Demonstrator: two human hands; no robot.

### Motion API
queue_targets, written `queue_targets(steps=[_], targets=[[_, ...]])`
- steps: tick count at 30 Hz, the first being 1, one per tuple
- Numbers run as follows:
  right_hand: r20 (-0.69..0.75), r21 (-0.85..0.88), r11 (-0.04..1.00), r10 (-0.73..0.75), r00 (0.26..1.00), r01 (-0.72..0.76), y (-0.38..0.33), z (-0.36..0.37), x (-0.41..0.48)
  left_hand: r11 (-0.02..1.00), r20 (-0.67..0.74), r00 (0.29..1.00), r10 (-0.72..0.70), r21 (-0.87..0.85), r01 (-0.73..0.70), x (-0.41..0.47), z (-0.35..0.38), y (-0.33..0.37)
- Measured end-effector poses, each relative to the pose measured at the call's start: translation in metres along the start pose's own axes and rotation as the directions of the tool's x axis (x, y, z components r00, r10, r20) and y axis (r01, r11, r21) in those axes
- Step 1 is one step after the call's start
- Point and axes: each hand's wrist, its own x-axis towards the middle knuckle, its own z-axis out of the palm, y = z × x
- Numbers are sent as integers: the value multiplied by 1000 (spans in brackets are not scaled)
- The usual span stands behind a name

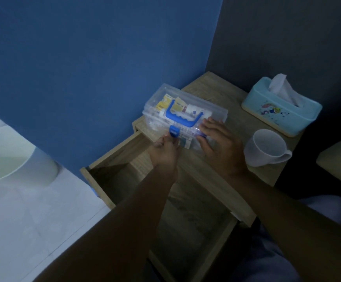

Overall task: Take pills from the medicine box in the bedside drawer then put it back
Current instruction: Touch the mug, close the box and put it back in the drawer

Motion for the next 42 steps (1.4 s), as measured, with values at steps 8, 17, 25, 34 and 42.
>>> queue_targets(steps=[8,17,25,34,42], targets=[[-52,189,925,346,937,-331,-18,-10,29,939,-192,961,200,318,-132,37,-23,48],[267,180,298,902,338,-937,-5,12,67,773,99,977,190,598,-212,84,-7,92],[369,406,137,880,299,-904,-13,0,56,785,49,975,216,585,-204,74,-18,112],[458,572,108,781,426,-813,-76,-45,9,625,52,932,358,728,-281,2,-41,164],[543,580,6,743,392,-815,-125,-56,-58,524,26,940,341,824,-213,-41,-103,134]])
